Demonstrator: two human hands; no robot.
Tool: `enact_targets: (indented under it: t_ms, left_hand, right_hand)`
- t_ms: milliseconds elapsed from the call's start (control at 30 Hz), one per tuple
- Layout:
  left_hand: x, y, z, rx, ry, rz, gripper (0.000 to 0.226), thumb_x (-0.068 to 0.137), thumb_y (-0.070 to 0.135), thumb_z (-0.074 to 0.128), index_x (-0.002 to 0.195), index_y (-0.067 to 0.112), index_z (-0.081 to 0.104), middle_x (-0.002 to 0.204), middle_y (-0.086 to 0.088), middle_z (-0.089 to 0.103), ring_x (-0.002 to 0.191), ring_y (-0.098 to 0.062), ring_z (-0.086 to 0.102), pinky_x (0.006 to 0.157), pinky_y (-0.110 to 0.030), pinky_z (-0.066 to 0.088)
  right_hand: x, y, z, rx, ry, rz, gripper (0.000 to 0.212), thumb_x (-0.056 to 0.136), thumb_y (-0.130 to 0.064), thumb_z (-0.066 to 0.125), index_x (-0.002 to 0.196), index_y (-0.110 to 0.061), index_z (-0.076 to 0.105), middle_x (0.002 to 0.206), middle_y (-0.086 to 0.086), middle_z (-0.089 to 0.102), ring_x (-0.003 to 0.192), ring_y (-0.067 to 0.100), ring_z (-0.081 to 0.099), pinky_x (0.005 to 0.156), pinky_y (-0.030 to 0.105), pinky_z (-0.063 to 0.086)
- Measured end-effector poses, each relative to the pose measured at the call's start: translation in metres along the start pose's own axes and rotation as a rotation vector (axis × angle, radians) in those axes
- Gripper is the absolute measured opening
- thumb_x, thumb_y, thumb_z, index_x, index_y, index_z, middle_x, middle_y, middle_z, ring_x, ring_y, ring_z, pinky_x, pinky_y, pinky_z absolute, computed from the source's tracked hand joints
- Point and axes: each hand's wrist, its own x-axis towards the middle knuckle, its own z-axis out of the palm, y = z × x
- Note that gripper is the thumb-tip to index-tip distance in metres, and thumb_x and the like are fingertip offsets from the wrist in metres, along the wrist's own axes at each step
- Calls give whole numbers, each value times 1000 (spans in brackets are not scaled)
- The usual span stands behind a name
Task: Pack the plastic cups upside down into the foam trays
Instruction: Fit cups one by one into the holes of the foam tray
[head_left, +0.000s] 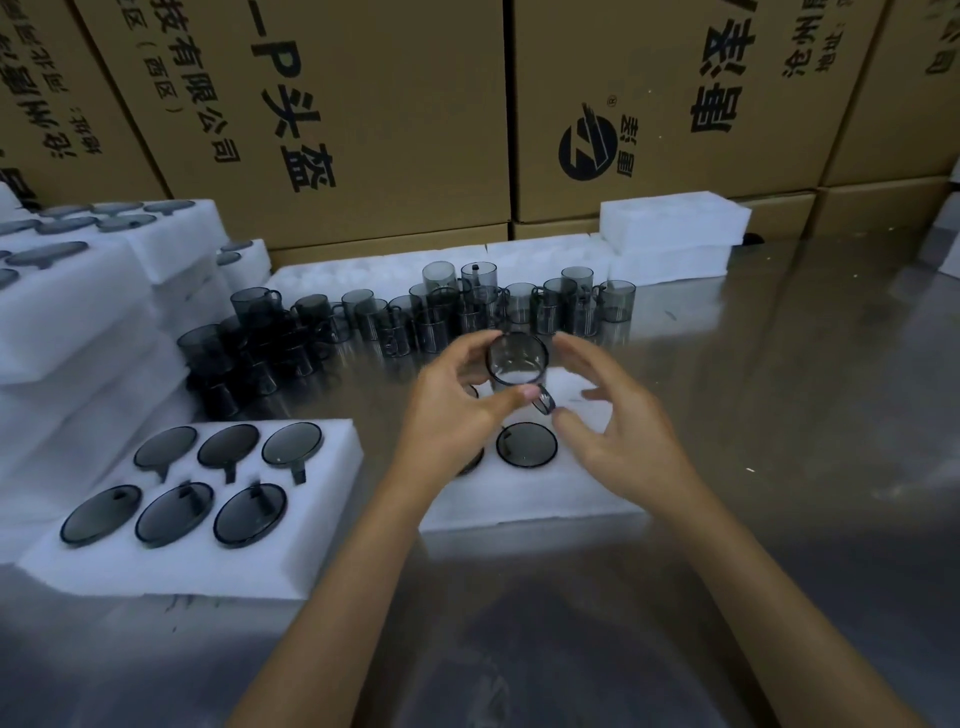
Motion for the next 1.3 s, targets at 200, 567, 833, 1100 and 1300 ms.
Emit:
enact_targets:
  t_ms: [200,567,833,1100,1300]
  left_hand:
    - [27,-7,-2,54,-87,-100,69,76,16,86,138,18,57,126,2,66,110,-12,63,99,-23,46]
    - [30,-19,1,161,-161,-36,70,73,27,88,137,22,59,125,3,68,112,-11,63,104,-32,49]
    - [27,-26,1,299,-173,-25,68,76,48,82,135,26,60,122,9,68,115,-10,62,99,-24,47]
    - [25,-35,1,560,-249,19,58,98,57,45,147,27,48,160,-1,33,154,-15,10,124,-49,12]
    - [27,-41,2,710,-281,-18,47,100,49,48,145,33,49,159,8,34,153,-17,13,124,-45,7]
  right_hand:
    - [2,8,-12,96,216,150,45,92,-13,45,134,-24,57,131,-9,64,124,9,57,109,45,45]
    - [21,-4,-7,-212,-150,83,62,96,-2,39,149,-33,46,131,-15,55,65,1,62,61,2,41]
    - [21,4,-5,-390,-246,18,61,96,-5,40,152,-30,43,159,-15,35,105,-2,64,92,15,48]
    - [20,6,-3,-591,-328,-11,54,102,-17,34,155,-28,36,161,-18,29,150,5,23,120,35,21]
    - [19,7,1,-771,-376,-28,53,102,-24,30,155,-27,38,163,-13,28,153,8,18,119,36,18]
